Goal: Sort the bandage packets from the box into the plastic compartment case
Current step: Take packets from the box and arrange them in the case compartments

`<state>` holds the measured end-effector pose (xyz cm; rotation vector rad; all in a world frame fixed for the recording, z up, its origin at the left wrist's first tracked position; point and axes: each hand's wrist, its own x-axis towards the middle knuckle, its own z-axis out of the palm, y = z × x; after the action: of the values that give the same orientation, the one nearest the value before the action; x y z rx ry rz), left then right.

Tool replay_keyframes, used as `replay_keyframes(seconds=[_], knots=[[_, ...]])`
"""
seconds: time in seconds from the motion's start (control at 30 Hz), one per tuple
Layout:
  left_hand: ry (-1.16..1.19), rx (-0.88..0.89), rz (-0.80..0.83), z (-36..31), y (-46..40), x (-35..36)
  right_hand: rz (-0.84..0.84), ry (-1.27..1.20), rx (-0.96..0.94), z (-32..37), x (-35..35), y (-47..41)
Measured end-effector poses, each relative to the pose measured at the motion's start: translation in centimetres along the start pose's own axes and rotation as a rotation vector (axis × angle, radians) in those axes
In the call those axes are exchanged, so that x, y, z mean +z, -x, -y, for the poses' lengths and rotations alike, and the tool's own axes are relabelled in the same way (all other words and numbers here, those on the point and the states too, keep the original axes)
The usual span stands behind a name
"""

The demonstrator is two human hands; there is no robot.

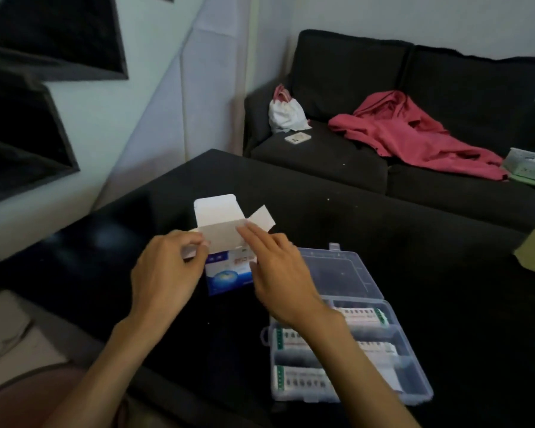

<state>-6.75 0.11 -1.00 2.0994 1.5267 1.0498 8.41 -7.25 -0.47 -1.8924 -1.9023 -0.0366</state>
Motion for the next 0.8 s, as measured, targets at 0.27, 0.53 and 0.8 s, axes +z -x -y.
replay_keyframes(seconds=[0.27, 0.53, 0.8], knots=[[0.431, -0.184, 0.283, 1.9, -1.2, 0.4, 0.109, -0.02, -0.045, -1.1, -0.1, 2.3], [0.525, -0.065, 0.422, 2.0, -0.8, 0.6, 0.083, 0.02, 0.036, 0.1, -0.9, 2.4], [0.507, -0.026, 0.32, 2.1, -1.2, 1.3, 0.351, 0.325, -0.067, 0.6, -0.5, -3.3]])
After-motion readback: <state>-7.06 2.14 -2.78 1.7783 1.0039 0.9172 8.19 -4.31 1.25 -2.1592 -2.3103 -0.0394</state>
